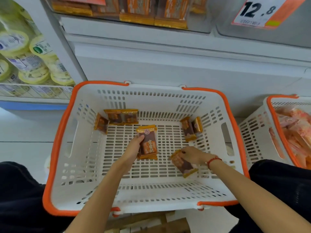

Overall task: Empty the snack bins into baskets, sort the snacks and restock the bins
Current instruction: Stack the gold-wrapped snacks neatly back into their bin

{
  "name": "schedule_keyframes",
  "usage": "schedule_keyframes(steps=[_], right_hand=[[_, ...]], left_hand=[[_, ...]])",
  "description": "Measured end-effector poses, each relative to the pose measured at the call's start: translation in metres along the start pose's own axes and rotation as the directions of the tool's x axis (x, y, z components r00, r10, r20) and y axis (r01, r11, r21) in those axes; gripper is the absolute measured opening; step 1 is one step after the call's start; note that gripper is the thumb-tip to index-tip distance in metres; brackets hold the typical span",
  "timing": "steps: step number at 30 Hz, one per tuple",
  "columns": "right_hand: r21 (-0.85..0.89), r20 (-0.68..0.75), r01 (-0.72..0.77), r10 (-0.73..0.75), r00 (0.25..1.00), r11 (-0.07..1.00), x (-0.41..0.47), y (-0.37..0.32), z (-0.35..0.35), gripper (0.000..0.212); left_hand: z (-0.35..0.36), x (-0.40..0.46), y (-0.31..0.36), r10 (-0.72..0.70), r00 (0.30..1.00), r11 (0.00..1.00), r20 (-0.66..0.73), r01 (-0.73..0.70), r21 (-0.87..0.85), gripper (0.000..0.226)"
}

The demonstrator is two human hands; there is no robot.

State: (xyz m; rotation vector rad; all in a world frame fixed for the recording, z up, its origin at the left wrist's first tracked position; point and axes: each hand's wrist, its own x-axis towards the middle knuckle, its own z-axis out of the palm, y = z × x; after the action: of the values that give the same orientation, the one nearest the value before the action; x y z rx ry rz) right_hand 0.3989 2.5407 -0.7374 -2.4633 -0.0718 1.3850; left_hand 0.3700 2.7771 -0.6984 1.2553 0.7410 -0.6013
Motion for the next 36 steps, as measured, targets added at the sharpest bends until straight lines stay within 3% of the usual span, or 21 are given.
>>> schedule_keyframes(steps=[2, 4, 8, 11, 12, 13, 15, 17, 19, 21, 22, 24, 27, 32, 36], right_hand=[[0.449, -0.067, 0.015, 0.017, 0.998, 0.893, -0.005, -0.020, -0.020, 0.034], [0.696, -0.091, 0.042, 0.030, 0.995, 0.717, -0.014, -0.045, -0.037, 0.036], [0.862, -0.187, 0.200, -0.074, 0.980, 0.466, -0.028, -0.087, -0.058, 0.035], [0.972, -0.192, 0.218, -0.236, 0.953, 0.089, -0.047, -0.109, -0.068, 0.014], [0.980, -0.190, 0.199, -0.324, 0.927, -0.006, -0.054, -0.115, -0.073, 0.022], [0.980, -0.189, 0.197, -0.403, 0.895, -0.024, -0.061, -0.121, -0.077, 0.024], [0.957, -0.180, 0.264, -0.464, 0.867, 0.121, -0.072, -0.130, -0.088, 0.021], [0.857, -0.163, 0.354, -0.455, 0.876, 0.375, -0.089, -0.139, -0.104, 0.033], [0.625, -0.124, 0.446, -0.483, 0.867, 0.641, -0.108, -0.142, -0.125, 0.038], [0.223, -0.001, 0.494, -0.506, 0.862, 0.841, -0.137, -0.145, -0.147, 0.038], [0.015, 0.071, 0.497, -0.497, 0.865, 0.867, -0.150, -0.148, -0.155, 0.037], [-0.271, 0.141, 0.513, -0.494, 0.858, 0.814, -0.168, -0.157, -0.163, 0.038], [-0.431, 0.046, 0.527, -0.565, 0.824, 0.733, -0.179, -0.168, -0.164, 0.043], [-0.180, -0.337, 0.600, -0.622, 0.707, 0.779, -0.189, -0.163, -0.169, 0.047], [0.060, -0.663, 0.632, -0.443, 0.604, 0.773, -0.181, -0.160, -0.153, 0.058]], left_hand=[[-0.001, -0.002, 0.007, 0.053, 0.999, 0.999, -0.010, -0.053, 0.001, 0.035], [-0.005, -0.004, 0.014, 0.088, 0.995, 0.996, -0.035, -0.089, -0.009, 0.033], [-0.012, -0.006, 0.031, 0.134, 0.986, 0.991, -0.101, -0.135, -0.010, 0.031], [-0.013, -0.012, 0.045, 0.156, 0.980, 0.988, -0.122, -0.156, 0.009, 0.029], [-0.011, -0.016, 0.051, 0.171, 0.978, 0.985, -0.119, -0.169, 0.027, 0.028], [-0.010, -0.018, 0.057, 0.179, 0.978, 0.984, -0.109, -0.177, 0.032, 0.031], [-0.007, -0.028, 0.071, 0.200, 0.974, 0.980, -0.106, -0.199, 0.015, 0.030], [-0.006, -0.040, 0.086, 0.234, 0.965, 0.972, -0.116, -0.236, -0.005, 0.017], [-0.008, -0.051, 0.099, 0.274, 0.953, 0.961, -0.130, -0.277, -0.005, 0.012], [-0.010, -0.061, 0.109, 0.343, 0.931, 0.939, -0.127, -0.336, 0.073, 0.010], [-0.009, -0.069, 0.114, 0.374, 0.920, 0.926, -0.115, -0.362, 0.111, 0.007], [-0.006, -0.081, 0.123, 0.413, 0.909, 0.900, -0.061, -0.398, 0.177, 0.008], [0.007, -0.098, 0.129, 0.444, 0.894, 0.855, 0.063, -0.444, 0.268, 0.009], [0.031, -0.119, 0.131, 0.428, 0.892, 0.853, 0.148, -0.453, 0.260, 0.014], [0.037, -0.124, 0.137, 0.412, 0.908, 0.909, 0.072, -0.415, 0.030, 0.030]])
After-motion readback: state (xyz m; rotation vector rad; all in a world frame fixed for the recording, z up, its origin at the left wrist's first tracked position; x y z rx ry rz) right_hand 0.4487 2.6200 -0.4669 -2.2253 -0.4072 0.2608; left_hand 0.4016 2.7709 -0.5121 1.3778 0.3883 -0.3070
